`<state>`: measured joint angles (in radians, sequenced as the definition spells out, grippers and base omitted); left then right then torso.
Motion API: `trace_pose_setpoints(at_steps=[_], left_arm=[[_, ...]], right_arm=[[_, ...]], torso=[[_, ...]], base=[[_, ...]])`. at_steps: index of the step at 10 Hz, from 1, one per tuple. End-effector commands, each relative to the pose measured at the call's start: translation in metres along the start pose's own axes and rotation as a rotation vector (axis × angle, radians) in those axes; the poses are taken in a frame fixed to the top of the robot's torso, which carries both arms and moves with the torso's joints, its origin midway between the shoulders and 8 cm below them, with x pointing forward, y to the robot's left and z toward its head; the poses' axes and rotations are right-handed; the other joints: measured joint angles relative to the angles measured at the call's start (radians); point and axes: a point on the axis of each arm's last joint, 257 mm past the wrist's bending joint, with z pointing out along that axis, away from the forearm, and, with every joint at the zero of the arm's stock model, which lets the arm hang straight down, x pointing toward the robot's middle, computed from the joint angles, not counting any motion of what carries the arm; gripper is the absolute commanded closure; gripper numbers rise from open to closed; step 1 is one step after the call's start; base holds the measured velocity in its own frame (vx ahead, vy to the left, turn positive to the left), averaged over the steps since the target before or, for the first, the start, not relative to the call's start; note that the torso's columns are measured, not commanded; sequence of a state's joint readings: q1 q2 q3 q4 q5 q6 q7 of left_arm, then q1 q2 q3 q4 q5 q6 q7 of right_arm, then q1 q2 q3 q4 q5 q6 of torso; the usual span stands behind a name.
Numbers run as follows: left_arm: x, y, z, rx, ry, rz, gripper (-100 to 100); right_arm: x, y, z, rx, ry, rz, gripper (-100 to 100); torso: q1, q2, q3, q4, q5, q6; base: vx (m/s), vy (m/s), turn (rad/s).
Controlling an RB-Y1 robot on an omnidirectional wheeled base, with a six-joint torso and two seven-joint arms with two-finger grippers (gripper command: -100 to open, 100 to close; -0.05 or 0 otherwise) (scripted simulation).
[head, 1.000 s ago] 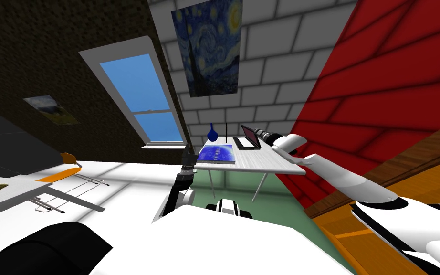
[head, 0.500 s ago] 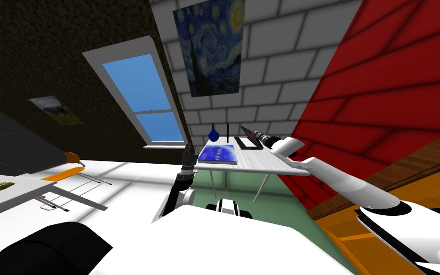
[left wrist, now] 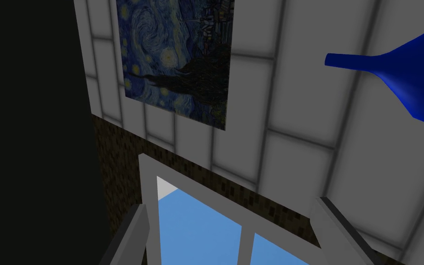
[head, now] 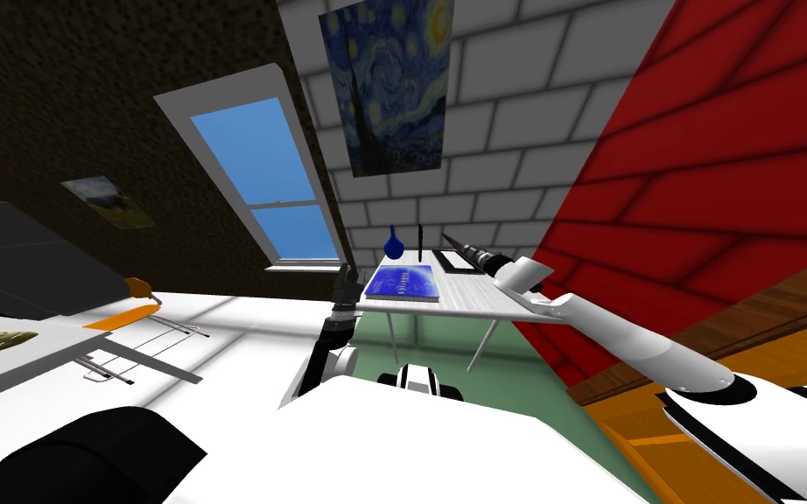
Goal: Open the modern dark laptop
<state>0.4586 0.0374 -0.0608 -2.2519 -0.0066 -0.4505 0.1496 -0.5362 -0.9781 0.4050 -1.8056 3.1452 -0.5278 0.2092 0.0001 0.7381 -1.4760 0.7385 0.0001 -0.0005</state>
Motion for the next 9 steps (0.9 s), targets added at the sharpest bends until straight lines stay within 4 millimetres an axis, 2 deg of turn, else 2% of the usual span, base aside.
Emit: trace_pose_setpoints(at_steps=[1, 2, 3, 6, 7, 9], left_arm=[[0.000, 0.000, 0.000, 0.000, 0.000, 0.000, 0], [0.000, 0.000, 0.000, 0.000, 0.000, 0.000, 0], [0.000, 0.000, 0.000, 0.000, 0.000, 0.000, 0], [0.000, 0.000, 0.000, 0.000, 0.000, 0.000, 0], [0.000, 0.000, 0.000, 0.000, 0.000, 0.000, 0], [0.000, 0.000, 0.000, 0.000, 0.000, 0.000, 0]], right_arm=[[-0.011, 0.002, -0.003, -0.010, -0.004, -0.047, 100], [-0.022, 0.002, -0.005, -0.016, -0.015, -0.074, 100], [-0.019, 0.003, -0.005, -0.018, -0.006, -0.090, 100], [-0.036, 0.004, -0.011, -0.030, -0.011, -0.167, 100], [-0.019, 0.006, -0.007, -0.032, -0.007, -0.150, -100], [-0.007, 0.010, -0.005, -0.040, -0.006, -0.151, -100]], torso=[[-0.001, 0.001, 0.000, 0.001, 0.000, 0.000], [-0.001, 0.001, 0.001, 0.000, 0.000, 0.000], [-0.001, -0.001, -0.001, -0.002, -0.001, 0.001], [-0.002, -0.001, 0.000, -0.001, -0.001, 0.002], [-0.002, 0.000, 0.000, -0.001, -0.001, 0.002], [-0.001, 0.001, 0.001, 0.000, 0.000, 0.001]], base=[[0.005, 0.006, 0.039], [0.009, 0.008, 0.054], [0.002, 0.008, 0.027], [0.006, 0.006, 0.031], [-0.013, 0.011, 0.073], [-0.028, 0.009, 0.042]])
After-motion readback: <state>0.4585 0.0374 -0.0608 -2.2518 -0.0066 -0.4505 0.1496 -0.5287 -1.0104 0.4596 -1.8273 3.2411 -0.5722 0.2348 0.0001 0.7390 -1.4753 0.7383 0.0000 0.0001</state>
